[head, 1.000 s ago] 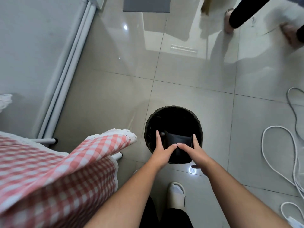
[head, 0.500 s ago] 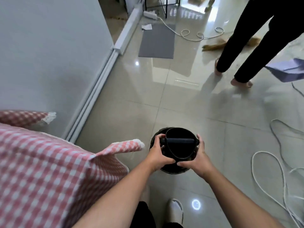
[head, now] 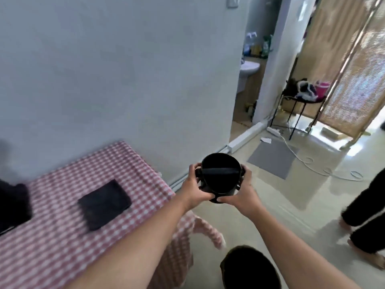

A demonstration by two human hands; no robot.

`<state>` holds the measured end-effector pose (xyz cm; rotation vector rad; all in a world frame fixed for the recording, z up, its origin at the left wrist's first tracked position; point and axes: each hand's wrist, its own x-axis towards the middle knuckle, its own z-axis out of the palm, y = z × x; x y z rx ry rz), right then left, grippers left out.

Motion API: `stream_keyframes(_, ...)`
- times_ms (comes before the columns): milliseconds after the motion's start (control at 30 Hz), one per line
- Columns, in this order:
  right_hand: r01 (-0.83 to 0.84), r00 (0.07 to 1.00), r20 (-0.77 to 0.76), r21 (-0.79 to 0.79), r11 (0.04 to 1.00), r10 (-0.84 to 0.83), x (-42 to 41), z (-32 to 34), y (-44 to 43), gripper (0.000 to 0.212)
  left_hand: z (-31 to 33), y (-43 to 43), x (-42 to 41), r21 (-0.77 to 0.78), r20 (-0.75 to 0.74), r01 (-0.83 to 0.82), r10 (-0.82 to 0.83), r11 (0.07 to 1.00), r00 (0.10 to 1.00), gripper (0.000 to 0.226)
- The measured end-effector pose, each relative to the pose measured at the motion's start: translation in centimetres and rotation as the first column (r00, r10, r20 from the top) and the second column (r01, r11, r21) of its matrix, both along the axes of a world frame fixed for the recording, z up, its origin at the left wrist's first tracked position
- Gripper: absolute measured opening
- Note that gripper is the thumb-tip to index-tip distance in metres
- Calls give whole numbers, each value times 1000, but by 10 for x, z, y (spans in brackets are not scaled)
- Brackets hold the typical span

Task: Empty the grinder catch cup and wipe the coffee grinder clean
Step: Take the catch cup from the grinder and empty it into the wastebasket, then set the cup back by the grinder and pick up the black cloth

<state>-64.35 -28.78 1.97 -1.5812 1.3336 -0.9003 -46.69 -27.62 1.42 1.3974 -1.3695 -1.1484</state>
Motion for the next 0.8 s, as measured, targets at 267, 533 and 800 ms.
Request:
stream_keyframes(267,-470,882,-84,-113,875,463,197,44,24,110,42,100,170,-59,92,-440,444,896,891,97)
stream_keyframes(533,-744,660,-260,-103,660,705,377,50,101,118,40,222,314,1,-23,-706,706,708,708,99)
stream_keyframes(800,-783,582,-292,50,619,759,506,3,166,117,-1,300,432,111,89,-744,739,659,668,108)
